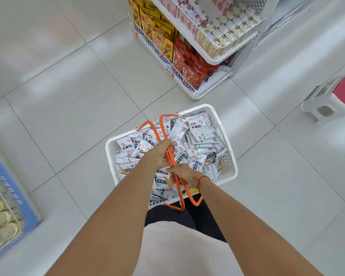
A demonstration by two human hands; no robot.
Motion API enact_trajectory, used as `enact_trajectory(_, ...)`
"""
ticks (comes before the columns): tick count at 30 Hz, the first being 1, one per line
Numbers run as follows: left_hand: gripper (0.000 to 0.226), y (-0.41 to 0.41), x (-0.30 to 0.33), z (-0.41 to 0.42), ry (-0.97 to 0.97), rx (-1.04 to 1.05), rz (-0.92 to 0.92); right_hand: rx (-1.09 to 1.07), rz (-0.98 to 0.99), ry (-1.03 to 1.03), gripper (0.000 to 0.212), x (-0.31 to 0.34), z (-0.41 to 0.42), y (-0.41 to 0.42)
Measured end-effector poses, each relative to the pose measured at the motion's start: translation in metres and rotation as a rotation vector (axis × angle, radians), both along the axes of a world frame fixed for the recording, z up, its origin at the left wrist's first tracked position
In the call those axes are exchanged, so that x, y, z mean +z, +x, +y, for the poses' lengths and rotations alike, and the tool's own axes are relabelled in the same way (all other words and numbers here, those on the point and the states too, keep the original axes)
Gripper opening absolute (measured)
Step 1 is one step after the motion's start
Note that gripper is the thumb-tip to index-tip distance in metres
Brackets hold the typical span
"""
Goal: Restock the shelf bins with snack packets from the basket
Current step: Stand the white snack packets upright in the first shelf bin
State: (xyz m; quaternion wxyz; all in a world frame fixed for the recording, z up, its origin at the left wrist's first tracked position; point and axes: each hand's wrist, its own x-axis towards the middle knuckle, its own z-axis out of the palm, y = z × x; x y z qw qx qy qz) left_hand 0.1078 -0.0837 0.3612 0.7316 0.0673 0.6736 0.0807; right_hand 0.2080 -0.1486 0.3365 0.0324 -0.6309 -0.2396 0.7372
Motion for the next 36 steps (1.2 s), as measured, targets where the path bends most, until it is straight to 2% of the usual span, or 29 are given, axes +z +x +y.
enact_trajectory(10, 0.02, 0.109, -0.004, 0.041, 0.013, -0.087, 0.048, 0.009, 0.07, -0.043, 0.022, -0.002, 0.04, 0.111)
enact_trajectory(14, 0.015, 0.173, -0.003, 0.058, 0.02, -0.063, 0.049, 0.002, 0.091, -0.032, 0.019, 0.0, 0.06, 0.174)
enact_trajectory(22, 0.014, 0.323, 0.01, 0.117, 0.099, -0.077, 0.021, 0.027, 0.038, 0.045, 0.018, 0.012, 0.121, 0.325)
enact_trajectory(28, 0.024, 0.411, 0.019, 0.169, 0.098, -0.057, -0.047, 0.123, -0.016, 0.091, 0.025, 0.038, 0.178, 0.426)
enact_trajectory(30, 0.025, 0.442, 0.019, 0.191, 0.104, -0.061, -0.06, 0.121, -0.004, 0.102, 0.023, 0.032, 0.197, 0.455)
enact_trajectory(36, 0.024, 0.547, 0.01, 0.252, 0.11, -0.118, -0.082, 0.155, -0.125, 0.129, 0.027, 0.02, 0.255, 0.551)
